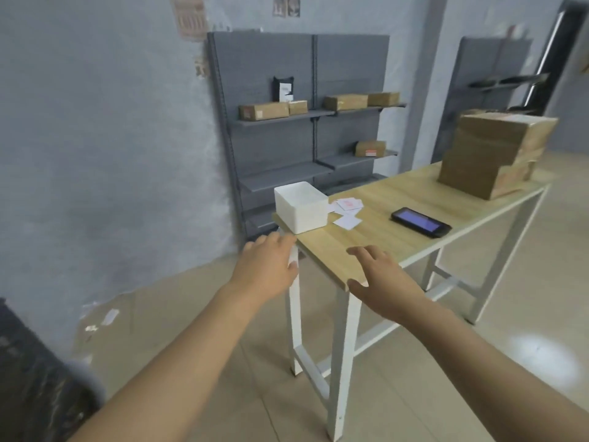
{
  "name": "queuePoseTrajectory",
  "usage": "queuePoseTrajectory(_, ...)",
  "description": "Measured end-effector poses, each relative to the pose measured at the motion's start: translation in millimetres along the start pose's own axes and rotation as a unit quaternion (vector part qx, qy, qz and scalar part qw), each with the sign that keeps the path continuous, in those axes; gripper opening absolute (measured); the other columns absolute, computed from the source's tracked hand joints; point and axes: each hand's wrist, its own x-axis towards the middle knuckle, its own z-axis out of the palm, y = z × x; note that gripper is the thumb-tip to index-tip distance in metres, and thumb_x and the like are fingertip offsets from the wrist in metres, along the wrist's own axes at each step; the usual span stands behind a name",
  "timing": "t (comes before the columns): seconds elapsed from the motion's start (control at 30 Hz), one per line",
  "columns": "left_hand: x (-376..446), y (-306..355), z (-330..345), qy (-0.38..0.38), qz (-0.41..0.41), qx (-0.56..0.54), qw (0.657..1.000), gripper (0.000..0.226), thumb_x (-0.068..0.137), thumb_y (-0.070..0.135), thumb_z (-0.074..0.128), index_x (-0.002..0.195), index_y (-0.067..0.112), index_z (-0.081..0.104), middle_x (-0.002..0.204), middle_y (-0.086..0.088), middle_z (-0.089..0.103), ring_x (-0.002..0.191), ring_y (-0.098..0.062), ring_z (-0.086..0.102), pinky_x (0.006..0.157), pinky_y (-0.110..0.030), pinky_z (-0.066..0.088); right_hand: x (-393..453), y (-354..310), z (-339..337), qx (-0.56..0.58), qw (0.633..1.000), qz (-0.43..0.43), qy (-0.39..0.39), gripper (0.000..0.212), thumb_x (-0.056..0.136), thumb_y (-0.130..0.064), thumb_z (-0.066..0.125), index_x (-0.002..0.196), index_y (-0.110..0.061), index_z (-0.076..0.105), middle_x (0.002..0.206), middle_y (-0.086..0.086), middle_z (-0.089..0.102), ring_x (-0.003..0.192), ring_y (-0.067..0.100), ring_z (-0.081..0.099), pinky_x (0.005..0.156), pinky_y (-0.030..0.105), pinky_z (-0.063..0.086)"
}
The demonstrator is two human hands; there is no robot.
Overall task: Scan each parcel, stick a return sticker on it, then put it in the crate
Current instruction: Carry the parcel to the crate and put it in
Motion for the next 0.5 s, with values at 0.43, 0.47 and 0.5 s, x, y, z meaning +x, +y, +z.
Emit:
queuePoseTrajectory(0.43,225.5,155.6,80.6,-0.015,0.112,-0.049,0.992,0.043,0.091,0.029,0.047,0.133,0.018,0.044,0.136,-0.003,0.049,0.122,-0.026,0.046,0.099,-0.040,0.037,70.1,219.6,-55.4,-0.003,0.991,0.124,0.041,0.054,0.092,-0.033,0.051,0.142,-0.023,0.034,0.139,-0.001,0.040,0.125,0.021,0.040,0.101,0.035,0.039)
queuePoseTrajectory(0.47,243.4,166.4,84.3,-0.017,0.115,-0.061,0.991,0.043,0.092,0.029,0.048,0.134,0.019,0.043,0.136,-0.003,0.049,0.122,-0.026,0.045,0.099,-0.039,0.037,80.0,235.1,-61.7,-0.005,0.991,0.128,0.043,0.054,0.092,-0.033,0.052,0.142,-0.023,0.035,0.139,-0.001,0.040,0.125,0.021,0.040,0.101,0.035,0.040)
queuePoseTrajectory(0.5,261.1,177.1,87.8,-0.017,0.120,-0.069,0.990,0.044,0.092,0.029,0.048,0.135,0.020,0.042,0.135,-0.003,0.049,0.121,-0.025,0.045,0.098,-0.039,0.036,89.8,250.5,-67.7,-0.005,0.990,0.133,0.048,0.053,0.092,-0.033,0.052,0.141,-0.024,0.035,0.140,-0.001,0.040,0.126,0.021,0.039,0.101,0.034,0.040)
